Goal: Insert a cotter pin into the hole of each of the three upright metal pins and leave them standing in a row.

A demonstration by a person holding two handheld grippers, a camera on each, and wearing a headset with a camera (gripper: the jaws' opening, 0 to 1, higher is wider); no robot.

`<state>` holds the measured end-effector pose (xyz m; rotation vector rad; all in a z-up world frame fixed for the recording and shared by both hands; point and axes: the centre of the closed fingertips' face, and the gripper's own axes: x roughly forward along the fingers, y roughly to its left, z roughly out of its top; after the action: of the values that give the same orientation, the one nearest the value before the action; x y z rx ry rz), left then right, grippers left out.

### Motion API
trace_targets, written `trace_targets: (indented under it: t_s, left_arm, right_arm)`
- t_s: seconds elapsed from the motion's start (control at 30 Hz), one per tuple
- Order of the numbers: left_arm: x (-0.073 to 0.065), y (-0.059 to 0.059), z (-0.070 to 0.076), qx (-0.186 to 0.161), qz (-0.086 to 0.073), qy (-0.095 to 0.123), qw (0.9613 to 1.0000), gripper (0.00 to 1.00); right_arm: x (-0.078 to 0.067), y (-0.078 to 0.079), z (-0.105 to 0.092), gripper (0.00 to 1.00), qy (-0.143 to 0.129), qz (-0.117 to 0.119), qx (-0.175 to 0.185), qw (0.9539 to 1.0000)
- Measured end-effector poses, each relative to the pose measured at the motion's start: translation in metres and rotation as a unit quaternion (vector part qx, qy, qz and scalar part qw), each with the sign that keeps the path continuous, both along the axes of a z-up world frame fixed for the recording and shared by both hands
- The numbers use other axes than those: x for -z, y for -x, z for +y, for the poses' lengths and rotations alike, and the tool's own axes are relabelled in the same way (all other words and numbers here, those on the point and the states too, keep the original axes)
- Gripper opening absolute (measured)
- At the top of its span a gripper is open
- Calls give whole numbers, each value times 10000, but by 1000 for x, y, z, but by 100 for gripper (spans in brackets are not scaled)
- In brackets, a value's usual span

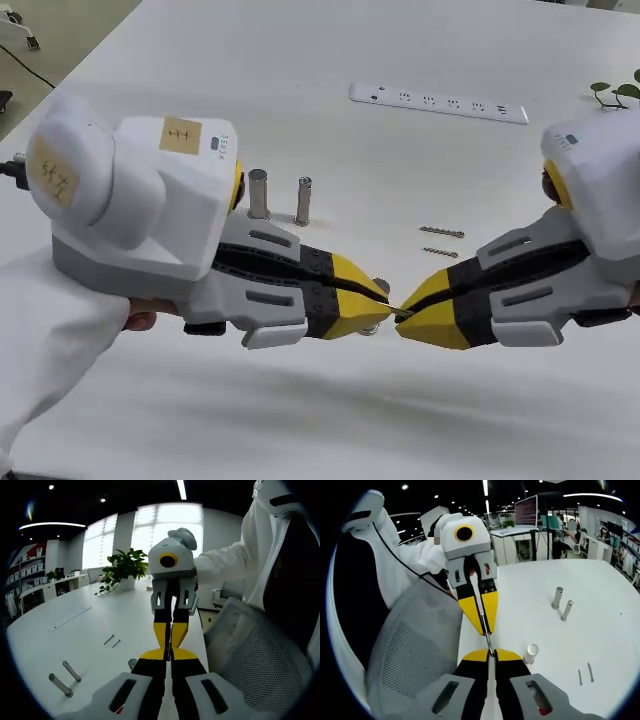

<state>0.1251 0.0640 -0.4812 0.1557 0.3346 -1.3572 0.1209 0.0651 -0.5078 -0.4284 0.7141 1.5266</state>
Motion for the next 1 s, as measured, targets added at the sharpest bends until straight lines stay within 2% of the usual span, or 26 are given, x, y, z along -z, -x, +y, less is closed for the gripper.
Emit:
trace_targets:
  t_s: [0.23, 0.37, 0.63, 0.7, 0.8, 1.0]
  left_arm:
    - [7, 4, 0, 117, 30, -148, 9998, 0]
    - [7, 4, -1, 136, 30, -166, 9998, 0]
    - [13, 3, -3, 114, 26, -312, 9994, 0]
    - [16, 1, -3, 78, -2, -401, 9992, 1]
    - [18, -5, -2, -57, -21, -422, 9991, 3]
    - [27, -21, 7, -363, -44, -616, 9974, 8]
  right_arm:
    - [1, 2, -3, 0, 53, 39, -95, 9999]
    - [1, 3, -4, 0, 98, -49, -142, 9998]
    - [3, 1, -6, 0, 170, -111, -19, 9998]
    - [4, 2, -6, 0, 183, -98, -9, 9998]
    - [6, 0, -7, 0, 212, -135, 14, 9997]
    - [13, -11, -17, 0, 292, -241, 205, 9991]
